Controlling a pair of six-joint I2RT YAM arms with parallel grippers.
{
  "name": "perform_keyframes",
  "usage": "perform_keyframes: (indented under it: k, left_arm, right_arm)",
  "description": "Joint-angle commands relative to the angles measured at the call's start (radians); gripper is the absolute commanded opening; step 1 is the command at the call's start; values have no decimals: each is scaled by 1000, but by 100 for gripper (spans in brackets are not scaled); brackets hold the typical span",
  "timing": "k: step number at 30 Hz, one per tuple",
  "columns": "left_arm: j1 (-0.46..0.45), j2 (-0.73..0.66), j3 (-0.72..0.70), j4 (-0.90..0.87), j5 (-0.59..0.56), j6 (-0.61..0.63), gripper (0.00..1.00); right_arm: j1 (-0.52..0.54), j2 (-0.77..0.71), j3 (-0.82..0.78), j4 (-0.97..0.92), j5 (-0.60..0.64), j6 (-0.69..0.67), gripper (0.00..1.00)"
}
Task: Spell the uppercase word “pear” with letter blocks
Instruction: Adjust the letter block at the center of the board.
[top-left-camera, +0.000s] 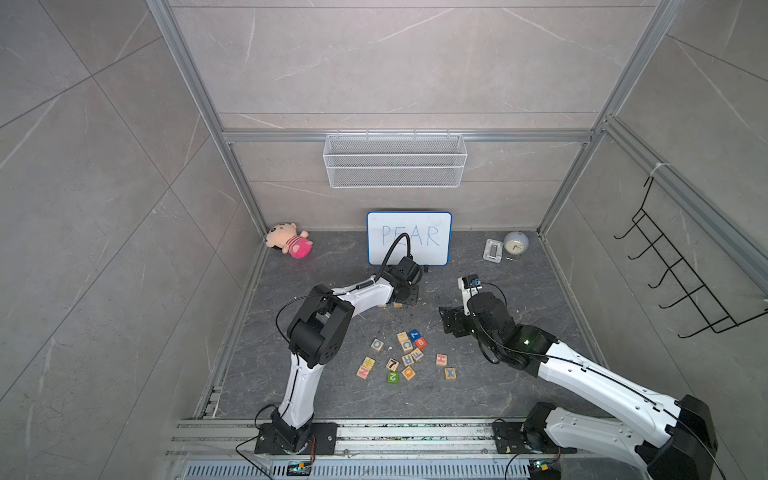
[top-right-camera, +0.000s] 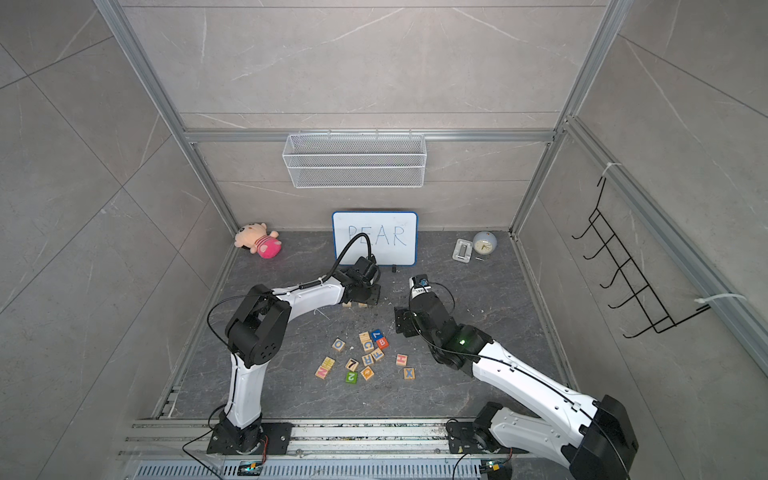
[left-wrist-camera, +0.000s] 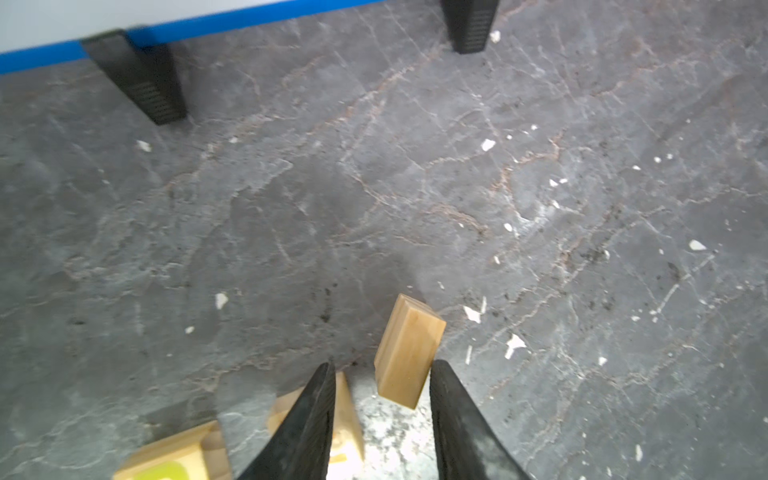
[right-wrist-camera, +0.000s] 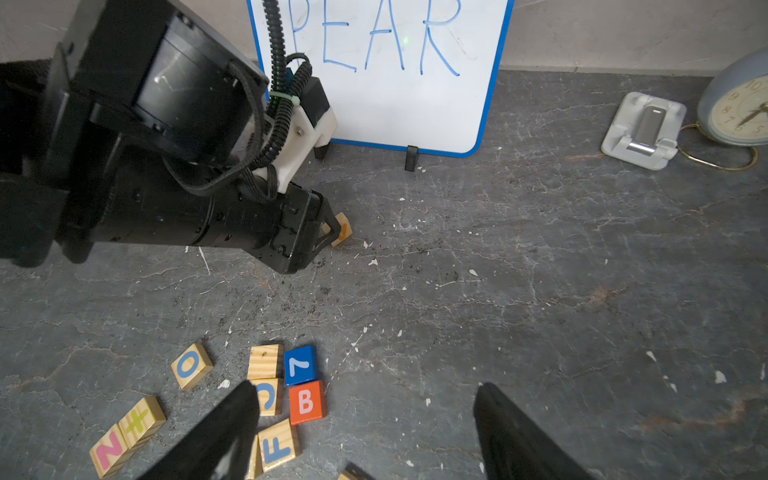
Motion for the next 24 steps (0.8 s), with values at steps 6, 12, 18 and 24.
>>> perform_keyframes:
  k: [6, 12, 18, 24]
  left_arm:
    - [52, -75, -5, 10, 44, 25, 39]
    - [63, -54, 36, -23, 111, 82, 35]
    - [-18, -82, 32, -20, 34, 128, 60]
    - [-6, -10, 77, -45, -2, 150, 60]
  right_arm:
    - [-3, 8, -15, 24, -26, -6, 84]
    - [-3, 0, -8, 19, -33, -18, 84]
    - [-3, 21, -6, 23, -35, -16, 84]
    - [-4, 30, 3, 38, -58, -15, 84]
